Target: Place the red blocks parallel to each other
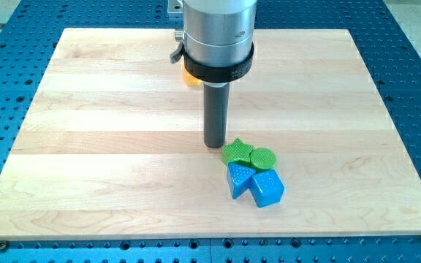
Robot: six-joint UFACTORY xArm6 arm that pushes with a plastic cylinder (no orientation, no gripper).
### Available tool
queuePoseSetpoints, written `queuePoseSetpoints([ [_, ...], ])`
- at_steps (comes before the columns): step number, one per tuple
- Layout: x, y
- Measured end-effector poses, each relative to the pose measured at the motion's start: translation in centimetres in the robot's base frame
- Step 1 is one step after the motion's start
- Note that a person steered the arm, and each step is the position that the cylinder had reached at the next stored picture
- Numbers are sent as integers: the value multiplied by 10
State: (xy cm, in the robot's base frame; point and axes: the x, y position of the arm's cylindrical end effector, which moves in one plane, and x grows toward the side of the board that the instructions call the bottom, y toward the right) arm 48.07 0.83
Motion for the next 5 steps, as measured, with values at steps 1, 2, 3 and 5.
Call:
queuePoseSetpoints([
  [1, -7, 0],
  [2, -14, 0],
  [3, -14, 0],
  [5, -6, -12],
])
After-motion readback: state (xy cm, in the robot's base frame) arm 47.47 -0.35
